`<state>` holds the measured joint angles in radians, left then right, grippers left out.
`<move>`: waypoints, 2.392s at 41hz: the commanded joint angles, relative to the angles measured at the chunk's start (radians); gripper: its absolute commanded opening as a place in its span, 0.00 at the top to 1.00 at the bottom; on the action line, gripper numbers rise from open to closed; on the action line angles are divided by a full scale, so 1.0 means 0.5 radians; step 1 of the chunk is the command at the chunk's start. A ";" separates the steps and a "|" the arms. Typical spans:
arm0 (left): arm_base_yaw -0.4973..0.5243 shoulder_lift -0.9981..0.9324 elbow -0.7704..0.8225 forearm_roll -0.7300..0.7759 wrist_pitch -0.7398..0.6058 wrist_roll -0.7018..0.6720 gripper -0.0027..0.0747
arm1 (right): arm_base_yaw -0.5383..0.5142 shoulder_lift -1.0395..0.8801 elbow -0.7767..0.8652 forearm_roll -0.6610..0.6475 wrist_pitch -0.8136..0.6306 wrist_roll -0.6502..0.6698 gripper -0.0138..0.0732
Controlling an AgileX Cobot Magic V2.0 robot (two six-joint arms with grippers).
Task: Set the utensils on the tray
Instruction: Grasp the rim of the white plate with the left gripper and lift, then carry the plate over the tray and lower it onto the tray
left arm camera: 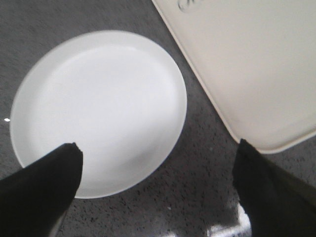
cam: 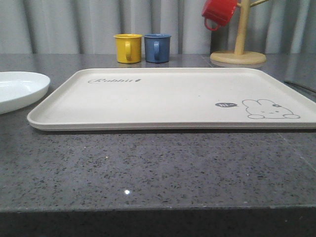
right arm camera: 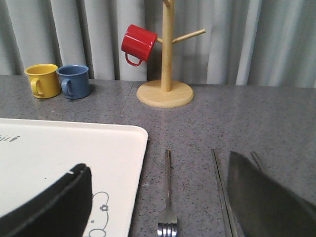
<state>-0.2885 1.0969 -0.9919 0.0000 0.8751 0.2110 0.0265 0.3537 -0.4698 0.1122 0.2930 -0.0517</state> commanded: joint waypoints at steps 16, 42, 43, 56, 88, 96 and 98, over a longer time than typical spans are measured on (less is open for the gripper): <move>-0.076 0.863 -0.642 0.100 0.594 0.007 0.45 | -0.011 0.029 -0.073 0.006 -0.164 -0.011 0.16; -0.076 1.044 -0.642 0.104 0.555 0.029 0.55 | -0.011 0.029 -0.073 0.006 -0.164 -0.011 0.16; -0.076 1.044 -0.642 0.104 0.558 0.029 0.59 | -0.011 0.029 -0.073 0.006 -0.164 -0.011 0.16; -0.076 1.044 -0.642 0.137 0.566 0.043 0.99 | -0.011 0.029 -0.073 0.006 -0.164 -0.011 0.16; -0.076 0.703 -0.799 0.146 0.687 0.043 0.99 | -0.011 0.029 -0.073 0.006 -0.164 -0.011 0.16; -0.146 0.703 -1.001 0.146 0.736 0.043 0.99 | -0.011 0.029 -0.073 0.006 -0.164 -0.011 0.16; -0.204 0.703 -1.035 0.149 0.732 0.043 0.99 | -0.011 0.029 -0.073 0.006 -0.164 -0.011 0.16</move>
<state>-0.3465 1.4895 -1.4483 0.0774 1.2406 0.2381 0.0265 0.3537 -0.4698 0.1139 0.2930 -0.0517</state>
